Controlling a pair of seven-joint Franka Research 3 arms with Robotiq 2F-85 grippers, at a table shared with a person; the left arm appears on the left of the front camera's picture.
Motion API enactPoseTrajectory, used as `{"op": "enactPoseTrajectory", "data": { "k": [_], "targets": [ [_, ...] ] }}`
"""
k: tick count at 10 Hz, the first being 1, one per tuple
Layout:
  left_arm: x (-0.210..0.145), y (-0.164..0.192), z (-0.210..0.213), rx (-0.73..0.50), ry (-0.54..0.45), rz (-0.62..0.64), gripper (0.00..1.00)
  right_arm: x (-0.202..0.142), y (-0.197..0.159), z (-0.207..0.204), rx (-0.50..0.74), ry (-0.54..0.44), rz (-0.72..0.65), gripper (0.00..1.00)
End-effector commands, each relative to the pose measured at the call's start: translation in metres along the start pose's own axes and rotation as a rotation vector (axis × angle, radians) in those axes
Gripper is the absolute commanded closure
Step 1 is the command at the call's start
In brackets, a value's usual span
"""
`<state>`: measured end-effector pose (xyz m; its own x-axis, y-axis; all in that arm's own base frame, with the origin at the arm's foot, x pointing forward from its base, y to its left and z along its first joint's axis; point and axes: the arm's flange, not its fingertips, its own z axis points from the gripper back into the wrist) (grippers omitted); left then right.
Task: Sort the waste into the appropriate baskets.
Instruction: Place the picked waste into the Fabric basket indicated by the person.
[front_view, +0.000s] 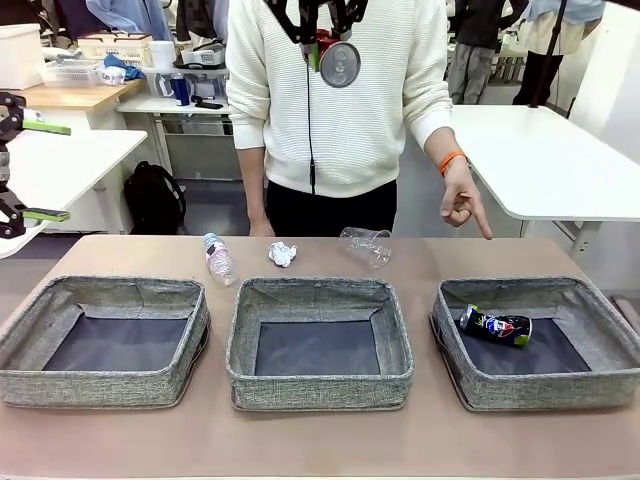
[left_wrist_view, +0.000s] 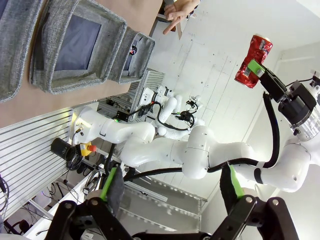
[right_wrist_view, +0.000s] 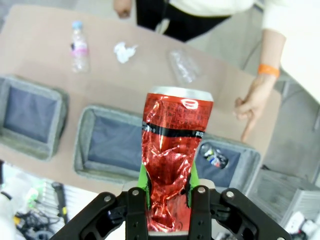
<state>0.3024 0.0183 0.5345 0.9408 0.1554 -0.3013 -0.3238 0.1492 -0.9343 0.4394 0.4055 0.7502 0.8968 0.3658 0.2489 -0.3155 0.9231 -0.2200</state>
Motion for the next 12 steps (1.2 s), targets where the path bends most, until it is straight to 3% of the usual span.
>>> {"op": "enactPoseTrajectory", "data": {
  "k": [1, 6, 8, 12],
  "targets": [
    [-0.001, 0.0, 0.003, 0.004, 0.01, -0.015, 0.0, -0.048, -0.052, -0.033, 0.08, 0.001, 0.045, 0.68],
    [-0.001, 0.0, 0.003, 0.004, 0.01, -0.015, 0.0, -0.155, -0.159, -0.147, 0.114, 0.061, -0.046, 0.68],
    [-0.001, 0.0, 0.003, 0.004, 0.01, -0.015, 0.0, -0.2, -0.19, -0.182, 0.209, 0.059, -0.056, 0.68],
    [-0.001, 0.0, 0.003, 0.004, 0.01, -0.015, 0.0, -0.25, -0.21, -0.226, 0.229, 0.039, -0.123, 0.68]
  ]
}}
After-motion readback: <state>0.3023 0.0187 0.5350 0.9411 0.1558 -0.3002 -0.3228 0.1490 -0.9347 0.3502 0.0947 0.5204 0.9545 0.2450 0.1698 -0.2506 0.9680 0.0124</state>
